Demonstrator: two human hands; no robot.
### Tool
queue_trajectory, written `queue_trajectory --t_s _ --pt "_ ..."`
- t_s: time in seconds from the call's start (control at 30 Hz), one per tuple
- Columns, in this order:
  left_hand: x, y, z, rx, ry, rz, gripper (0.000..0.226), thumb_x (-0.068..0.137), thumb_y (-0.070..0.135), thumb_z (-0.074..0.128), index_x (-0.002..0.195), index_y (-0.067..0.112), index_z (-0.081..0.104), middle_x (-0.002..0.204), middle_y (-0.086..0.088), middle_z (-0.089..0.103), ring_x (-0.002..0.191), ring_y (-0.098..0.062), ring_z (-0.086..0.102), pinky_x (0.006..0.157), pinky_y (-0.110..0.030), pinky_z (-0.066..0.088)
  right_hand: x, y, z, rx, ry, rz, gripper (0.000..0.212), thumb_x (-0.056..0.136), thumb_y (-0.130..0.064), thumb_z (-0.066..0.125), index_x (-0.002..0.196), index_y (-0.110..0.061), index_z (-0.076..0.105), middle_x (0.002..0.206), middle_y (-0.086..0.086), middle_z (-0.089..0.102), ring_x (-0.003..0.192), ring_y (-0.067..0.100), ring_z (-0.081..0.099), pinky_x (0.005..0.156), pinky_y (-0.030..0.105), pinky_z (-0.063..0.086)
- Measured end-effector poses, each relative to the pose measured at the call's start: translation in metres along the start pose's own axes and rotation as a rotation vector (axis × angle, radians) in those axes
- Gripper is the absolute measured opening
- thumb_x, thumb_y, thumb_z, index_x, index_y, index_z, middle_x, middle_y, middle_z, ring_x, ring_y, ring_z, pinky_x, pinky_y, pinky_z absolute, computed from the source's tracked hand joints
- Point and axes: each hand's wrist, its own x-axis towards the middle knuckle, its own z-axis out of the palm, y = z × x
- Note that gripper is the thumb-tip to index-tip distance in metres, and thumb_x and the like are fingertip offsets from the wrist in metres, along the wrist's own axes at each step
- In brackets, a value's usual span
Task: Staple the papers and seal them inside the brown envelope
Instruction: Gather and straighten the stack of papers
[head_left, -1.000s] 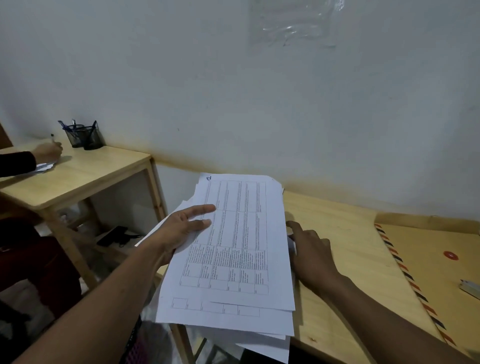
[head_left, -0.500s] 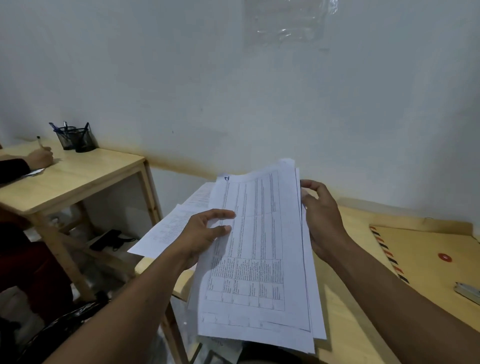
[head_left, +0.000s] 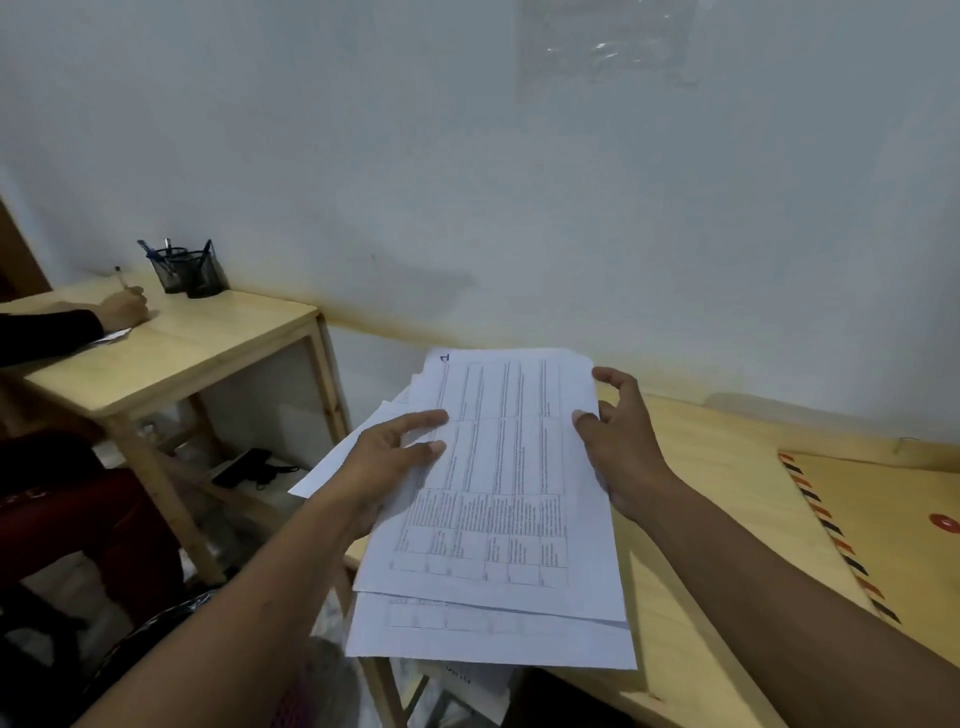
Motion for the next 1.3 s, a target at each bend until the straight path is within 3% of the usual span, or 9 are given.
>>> queue_trajectory --t_s 0.1,0.17,0.33,0.6,0.77,0.93,1.03,1.17,1.3 --pt "-0.008 0.006 -0.029 0.100 0.114 -0.034 0.029 0.098 -0.002 0.056 0.114 0.015 0.072 0.123 -0.008 0.067 0.092 -0.020 0.076 0.083 -0.038 0.062 0.008 0.011 0.011 -0.177 -0.110 0.001 0.031 0.101 -0.024 0.047 0.131 -0.031 0.040 0.107 0.014 0.069 0.094 0.027 0.068 0.077 0.040 0.056" --pt "-0.016 0.011 -0.049 0.134 0.199 -0.058 0.029 0.099 0.001 0.056 0.115 0.019 0.072 0.121 -0.014 0.070 0.098 -0.034 0.073 0.087 -0.050 0.059 0.011 0.022 0.012 -0.440 -0.183 -0.102 0.035 0.101 -0.023 0.047 0.135 -0.027 0.042 0.112 0.008 0.069 0.096 0.024 0.068 0.081 0.040 0.054" --pt "-0.028 0.017 -0.081 0.094 0.357 -0.078 0.030 0.098 0.003 0.057 0.115 0.021 0.074 0.115 -0.013 0.072 0.091 -0.033 0.074 0.066 -0.037 0.062 0.000 0.060 0.015 -1.025 -0.407 -0.340 0.050 0.099 -0.030 0.050 0.146 -0.030 0.034 0.142 -0.005 0.057 0.128 0.022 0.052 0.101 0.040 0.043" --pt "-0.022 0.008 -0.076 0.098 0.355 -0.099 0.030 0.099 0.003 0.057 0.120 0.019 0.072 0.110 -0.011 0.074 0.085 -0.028 0.075 0.054 -0.029 0.059 -0.003 0.065 0.005 -1.098 -0.219 -0.425 0.050 0.092 -0.052 0.056 0.137 -0.034 0.042 0.116 -0.010 0.066 0.108 0.016 0.055 0.091 0.037 0.037" --pt "-0.016 0.004 -0.064 0.098 0.311 -0.091 0.031 0.099 0.003 0.056 0.123 0.017 0.070 0.115 -0.013 0.071 0.093 -0.029 0.074 0.065 -0.034 0.063 0.002 0.062 -0.008 -1.184 -0.133 -0.301 0.077 0.079 -0.070 0.059 0.142 -0.032 0.038 0.129 -0.004 0.058 0.119 0.023 0.047 0.093 0.041 0.037" --pt "-0.014 0.004 -0.053 0.073 0.254 -0.091 0.032 0.100 -0.001 0.053 0.123 0.014 0.069 0.120 -0.017 0.070 0.101 -0.034 0.072 0.094 -0.051 0.056 -0.005 0.057 -0.009 -1.326 0.087 -0.028 0.107 0.058 -0.091 0.053 0.137 -0.022 0.036 0.132 0.008 0.052 0.120 0.033 0.046 0.092 0.045 0.038" --pt "-0.013 0.004 -0.047 0.076 0.209 -0.091 0.033 0.099 -0.002 0.053 0.123 0.014 0.069 0.119 -0.018 0.071 0.102 -0.035 0.072 0.098 -0.054 0.053 -0.008 0.057 -0.008 -1.269 0.087 0.006 0.093 0.065 -0.083 0.060 0.130 -0.020 0.040 0.125 0.008 0.055 0.115 0.033 0.050 0.089 0.044 0.039" --pt "-0.009 0.004 -0.041 0.082 0.114 -0.097 0.033 0.099 -0.004 0.053 0.122 0.014 0.070 0.119 -0.015 0.072 0.105 -0.034 0.072 0.102 -0.055 0.050 -0.007 0.058 -0.011 -1.006 0.022 -0.026 0.059 0.082 -0.045 0.072 0.129 -0.024 0.041 0.112 0.000 0.064 0.109 0.030 0.056 0.087 0.041 0.039" --pt "0.002 0.000 -0.043 0.118 -0.016 -0.101 0.034 0.097 -0.003 0.056 0.118 0.018 0.074 0.128 -0.009 0.068 0.106 -0.030 0.073 0.097 -0.050 0.055 -0.006 0.055 -0.027 -0.567 0.042 -0.066 0.042 0.087 -0.002 0.062 0.120 -0.024 0.047 0.093 0.009 0.065 0.064 0.017 0.057 0.053 0.021 0.044"
